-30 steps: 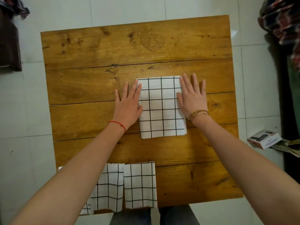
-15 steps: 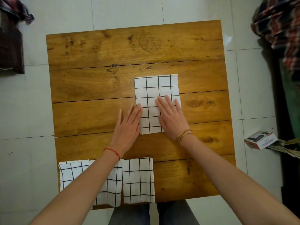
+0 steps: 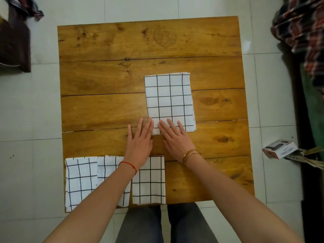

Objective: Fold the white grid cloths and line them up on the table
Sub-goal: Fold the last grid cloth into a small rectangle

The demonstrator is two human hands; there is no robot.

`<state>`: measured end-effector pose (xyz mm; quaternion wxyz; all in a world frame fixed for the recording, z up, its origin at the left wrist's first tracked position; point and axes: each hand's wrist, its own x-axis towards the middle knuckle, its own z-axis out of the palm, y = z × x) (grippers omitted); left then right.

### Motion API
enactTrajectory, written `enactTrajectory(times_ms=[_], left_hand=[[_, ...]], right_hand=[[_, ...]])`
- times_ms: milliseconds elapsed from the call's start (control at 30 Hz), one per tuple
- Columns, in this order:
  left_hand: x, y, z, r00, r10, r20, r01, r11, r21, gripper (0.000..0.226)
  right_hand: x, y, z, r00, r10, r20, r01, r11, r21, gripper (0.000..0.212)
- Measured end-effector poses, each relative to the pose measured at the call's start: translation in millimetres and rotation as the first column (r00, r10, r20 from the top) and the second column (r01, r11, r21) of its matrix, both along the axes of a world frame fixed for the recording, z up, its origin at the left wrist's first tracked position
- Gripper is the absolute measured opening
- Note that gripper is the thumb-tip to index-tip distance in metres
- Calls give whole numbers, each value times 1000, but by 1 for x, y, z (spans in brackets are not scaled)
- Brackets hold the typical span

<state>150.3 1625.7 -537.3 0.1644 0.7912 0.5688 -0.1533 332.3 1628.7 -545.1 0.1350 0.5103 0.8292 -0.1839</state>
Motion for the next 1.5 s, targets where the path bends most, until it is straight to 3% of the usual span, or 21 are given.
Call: enactTrajectory(times_ms=[400,467,567,633,733,800,867,967,1133,1233,1367,1500], left_hand=[[-9,6,-2,997,-75,-30,74,996,-41,64],[-8,9,1,998,-53,25,53,998,-29,62],[-2,20,9,967,76,243,-92,994,54,48],[5,34,14,890,263,372,-306,950,59,38],[12,63,14,695,565,444,-595,799,-86,27],[14,81,10,569,697,435,-701,688,-186,23],[16,95,7,496,766,409,-755,613,-232,22],[22,105,5,447,815,369,-776,558,-294,21],[30,108,3,367,853,371,-783,498,-372,16],[33,110,13,274,872,404,-780,448,-438,18],[27,113,21,136,891,434,-738,383,-555,20],[17,116,27,66,903,425,-649,362,-669,33]], right_hand=[[78,-20,8,992,-117,54,116,993,15,58],[79,-16,10,988,-152,0,152,988,39,55],[69,7,17,919,-357,-166,376,921,103,41],[59,33,25,779,-563,-278,600,797,67,30],[48,74,30,446,-831,-332,859,502,-101,13],[45,95,28,243,-920,-309,926,314,-209,12],[45,109,26,141,-957,-255,941,210,-267,14],[44,121,26,85,-976,-203,938,147,-312,18],[38,125,23,103,-986,-133,938,141,-317,20],[38,124,22,60,-986,-158,929,113,-352,27],[42,121,24,11,-975,-223,900,107,-422,14],[46,118,27,-34,-961,-275,867,108,-486,12]])
